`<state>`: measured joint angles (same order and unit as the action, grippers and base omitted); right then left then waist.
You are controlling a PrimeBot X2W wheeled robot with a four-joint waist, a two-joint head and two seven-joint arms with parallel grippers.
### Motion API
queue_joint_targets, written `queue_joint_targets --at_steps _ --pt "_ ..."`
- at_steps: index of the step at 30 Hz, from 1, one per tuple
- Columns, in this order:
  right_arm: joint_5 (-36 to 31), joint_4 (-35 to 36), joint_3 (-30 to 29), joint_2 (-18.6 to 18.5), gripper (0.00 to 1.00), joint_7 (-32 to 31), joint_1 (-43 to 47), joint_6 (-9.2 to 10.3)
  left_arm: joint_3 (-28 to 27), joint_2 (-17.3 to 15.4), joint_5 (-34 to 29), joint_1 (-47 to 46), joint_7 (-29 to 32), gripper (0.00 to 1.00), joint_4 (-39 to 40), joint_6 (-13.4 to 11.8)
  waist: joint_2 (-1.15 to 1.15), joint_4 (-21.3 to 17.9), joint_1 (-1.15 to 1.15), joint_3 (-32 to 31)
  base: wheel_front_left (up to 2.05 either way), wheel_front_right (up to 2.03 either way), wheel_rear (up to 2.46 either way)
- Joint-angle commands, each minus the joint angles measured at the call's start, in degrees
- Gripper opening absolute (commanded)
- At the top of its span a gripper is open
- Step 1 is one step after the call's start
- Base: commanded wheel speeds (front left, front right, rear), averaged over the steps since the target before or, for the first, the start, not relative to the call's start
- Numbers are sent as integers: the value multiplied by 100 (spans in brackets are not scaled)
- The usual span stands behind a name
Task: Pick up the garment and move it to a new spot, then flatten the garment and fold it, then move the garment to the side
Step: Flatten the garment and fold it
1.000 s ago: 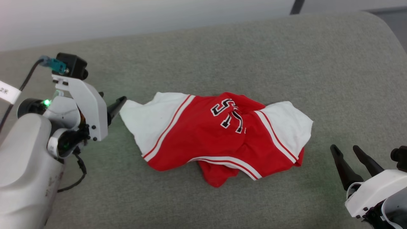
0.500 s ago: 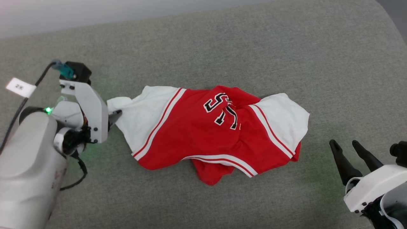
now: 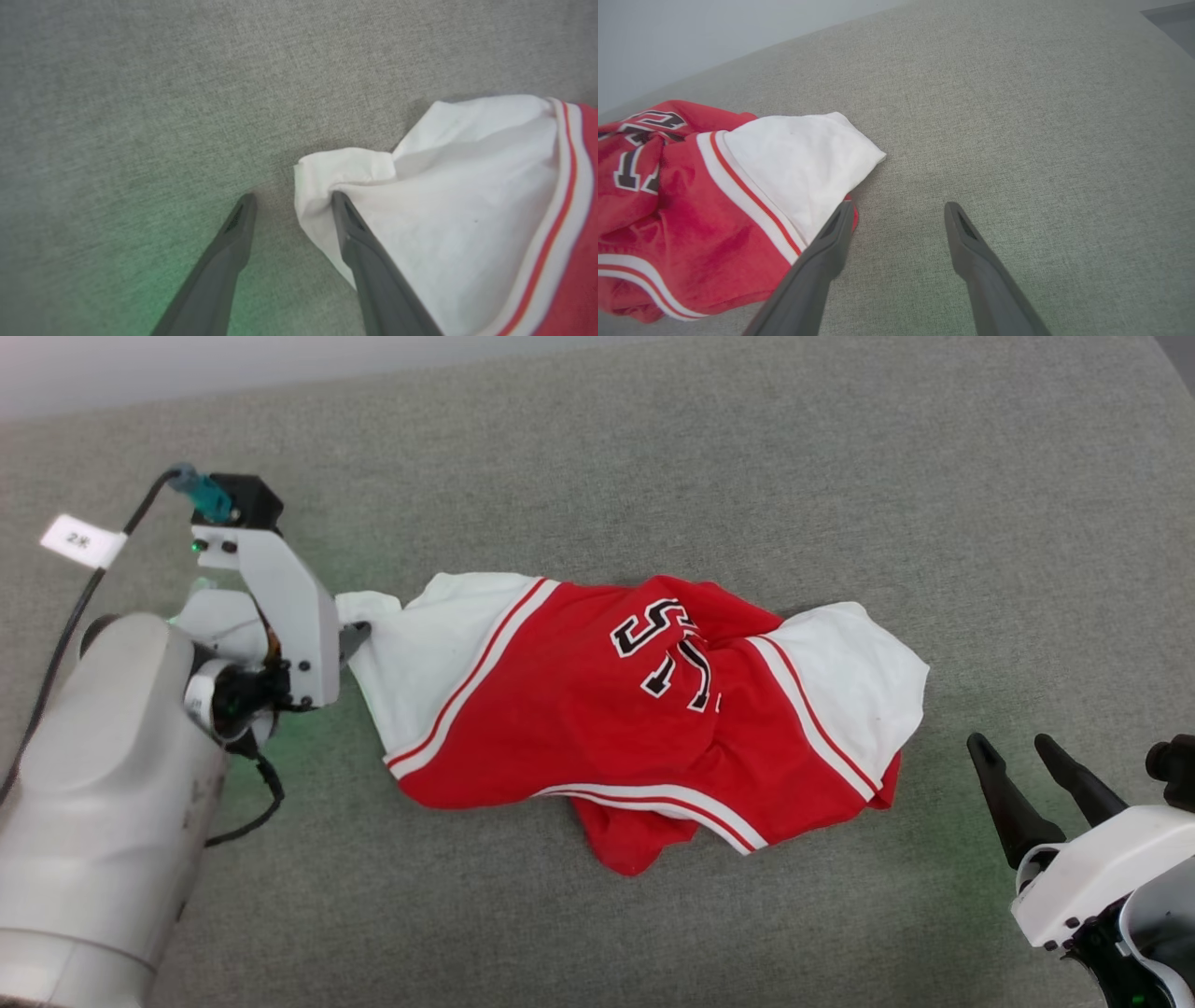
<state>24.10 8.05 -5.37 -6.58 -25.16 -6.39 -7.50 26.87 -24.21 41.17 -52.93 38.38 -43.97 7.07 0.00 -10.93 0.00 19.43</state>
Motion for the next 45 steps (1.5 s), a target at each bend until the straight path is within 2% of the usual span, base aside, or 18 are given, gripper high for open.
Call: queue_joint_targets --at_steps 1,2,8,14,26,36,37,38,39,45 --pt "-26 13 7 -8 100 -25 -58 2 141 239 79 147 104 13 -190 48 0 4 0 21 0 0 0" --pt "-29 16 5 -9 100 -39 -81 2 141 298 145 140 131 0 -258 52 0 9 0 32 0 0 0" --pt "34 36 95 -126 100 -413 -315 2 222 251 131 -71 160 0 -637 22 0 19 0 93 0 0 0" --pt "139 -122 72 -407 100 -1054 -827 2 299 289 175 -267 88 0 -734 28 0 154 0 159 0 0 0" --pt "358 -1121 203 -774 100 -1910 -1675 2 655 425 371 -376 -35 0 -651 34 0 582 0 259 0 0 0" --pt "419 -1855 446 -803 100 -2114 -1900 2 908 461 580 -416 -182 0 -691 29 0 761 0 313 0 0 0" --pt "447 -1923 490 -802 73 -2148 -1928 2 931 466 603 -419 -196 0 -703 29 0 771 0 314 0 0 0" --pt "462 -1964 526 -820 22 -2135 -1950 2 952 470 618 -428 -201 0 -713 29 0 783 0 318 0 0 0" --pt "506 -2034 540 -813 0 -2167 -1960 2 970 467 644 -439 -205 0 -732 29 0 790 0 318 0 0 0" --pt "613 -2213 655 -947 0 -2316 -2044 -1 1059 435 729 -470 -255 0 -828 28 0 795 0 295 0 0 0"
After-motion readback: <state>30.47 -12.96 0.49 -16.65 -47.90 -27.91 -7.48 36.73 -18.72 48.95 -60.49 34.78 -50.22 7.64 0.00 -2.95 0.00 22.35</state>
